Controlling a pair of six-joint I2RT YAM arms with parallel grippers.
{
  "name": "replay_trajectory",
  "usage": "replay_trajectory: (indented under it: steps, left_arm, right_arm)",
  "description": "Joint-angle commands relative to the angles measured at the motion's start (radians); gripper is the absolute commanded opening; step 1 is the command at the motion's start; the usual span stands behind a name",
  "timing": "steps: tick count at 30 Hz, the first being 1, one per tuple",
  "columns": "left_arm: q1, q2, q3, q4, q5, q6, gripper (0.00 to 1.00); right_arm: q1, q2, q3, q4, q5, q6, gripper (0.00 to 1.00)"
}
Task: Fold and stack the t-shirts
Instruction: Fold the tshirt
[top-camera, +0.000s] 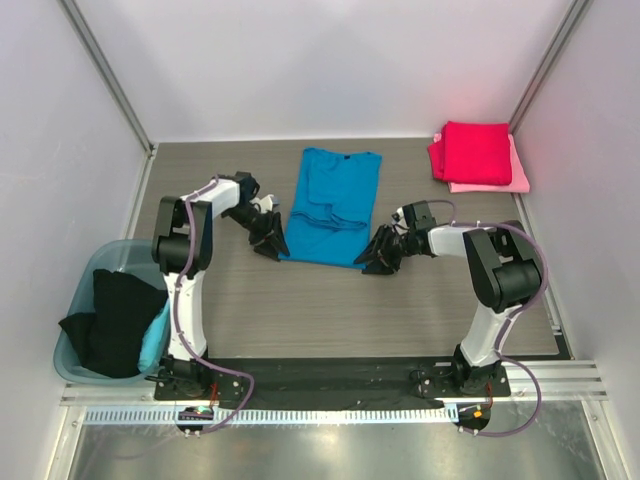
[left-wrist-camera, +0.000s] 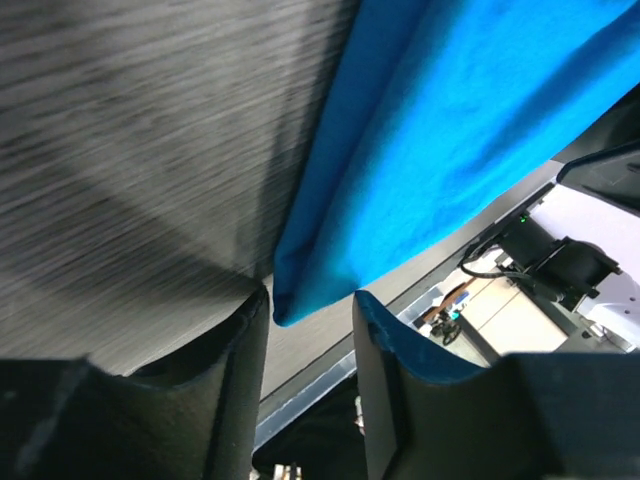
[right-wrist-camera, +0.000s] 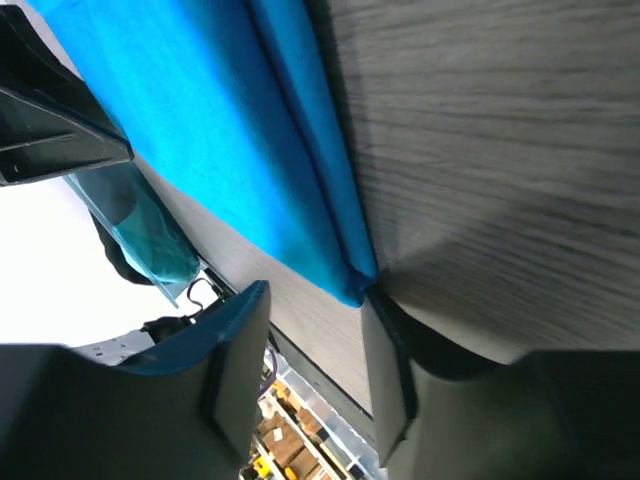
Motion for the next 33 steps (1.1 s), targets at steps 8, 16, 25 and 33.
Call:
replay_trajectory:
  steps: [8,16,25,33]
  left_arm:
    - [0.007,0.034,-0.027,0.039,-0.003,-0.052,0.09]
    - [0.005,-0.036,-0.051,0.080,0.028,-0.072,0.00]
    - [-0.008,-0.214,-0.033,0.081,0.032,-0.053,0.00]
    - [-0.068,-0.431,-0.064,0.096,0.003,-0.035,0.00]
  right_arm:
    - [0.001,0.030,0.004,0.001,0.069,-0.008,0.13]
    - [-0.002,-0.057,-0.011,0.023,0.057,-0.019,0.01]
    - [-0.002,-0.297,-0.042,-0.091,0.008,-0.074,0.02]
    - [-0.004,-0.511,-0.065,-0.192,0.010,-0.145,0.02]
